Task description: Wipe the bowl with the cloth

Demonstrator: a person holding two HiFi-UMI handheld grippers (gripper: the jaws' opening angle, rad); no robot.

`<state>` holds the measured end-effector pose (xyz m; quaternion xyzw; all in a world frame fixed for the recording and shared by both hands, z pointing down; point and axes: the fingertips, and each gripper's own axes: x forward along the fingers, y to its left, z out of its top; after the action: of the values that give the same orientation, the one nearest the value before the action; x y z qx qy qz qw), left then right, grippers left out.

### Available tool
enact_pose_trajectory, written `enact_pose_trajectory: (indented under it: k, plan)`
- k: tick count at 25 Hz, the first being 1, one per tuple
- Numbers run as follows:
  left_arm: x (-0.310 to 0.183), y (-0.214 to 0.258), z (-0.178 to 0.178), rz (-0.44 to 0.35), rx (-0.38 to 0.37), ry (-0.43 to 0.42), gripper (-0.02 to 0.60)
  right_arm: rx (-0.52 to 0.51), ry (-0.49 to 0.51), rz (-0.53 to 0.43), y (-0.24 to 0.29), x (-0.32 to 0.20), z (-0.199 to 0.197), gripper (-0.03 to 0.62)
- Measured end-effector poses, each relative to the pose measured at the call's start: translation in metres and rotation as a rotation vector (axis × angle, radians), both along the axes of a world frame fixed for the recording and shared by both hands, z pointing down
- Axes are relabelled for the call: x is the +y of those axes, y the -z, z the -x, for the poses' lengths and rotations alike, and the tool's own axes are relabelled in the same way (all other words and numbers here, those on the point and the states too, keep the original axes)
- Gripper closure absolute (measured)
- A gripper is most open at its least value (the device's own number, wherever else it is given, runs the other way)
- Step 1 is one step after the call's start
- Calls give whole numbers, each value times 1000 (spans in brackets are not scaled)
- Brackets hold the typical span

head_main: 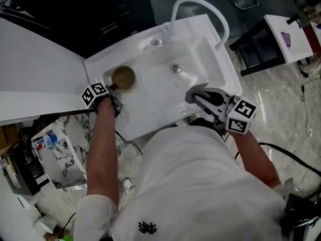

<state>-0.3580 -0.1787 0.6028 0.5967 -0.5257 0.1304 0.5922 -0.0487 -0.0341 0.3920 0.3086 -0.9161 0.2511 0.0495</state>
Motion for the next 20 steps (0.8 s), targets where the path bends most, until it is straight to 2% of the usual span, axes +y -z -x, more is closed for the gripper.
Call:
enact_pose_trajectory:
  k: [5,10,17,18,20]
  plan:
    - [-4,-4,5,6,-38,5,568,-5,-29,25,-4,6,-7,551]
    - [-10,4,4,-48,-83,-5,558,-5,5,30,-6,11,-8,551]
    - [2,26,10,-109,-228,-1,520,-15,68,-6,5,17,-23,551]
    - [6,29,11,-114,-247,12,502,-14,78,-13,7,19,-28,551]
    - [15,42,14,-152,-285,53,503,-11,99,-27,11,26,-39,551]
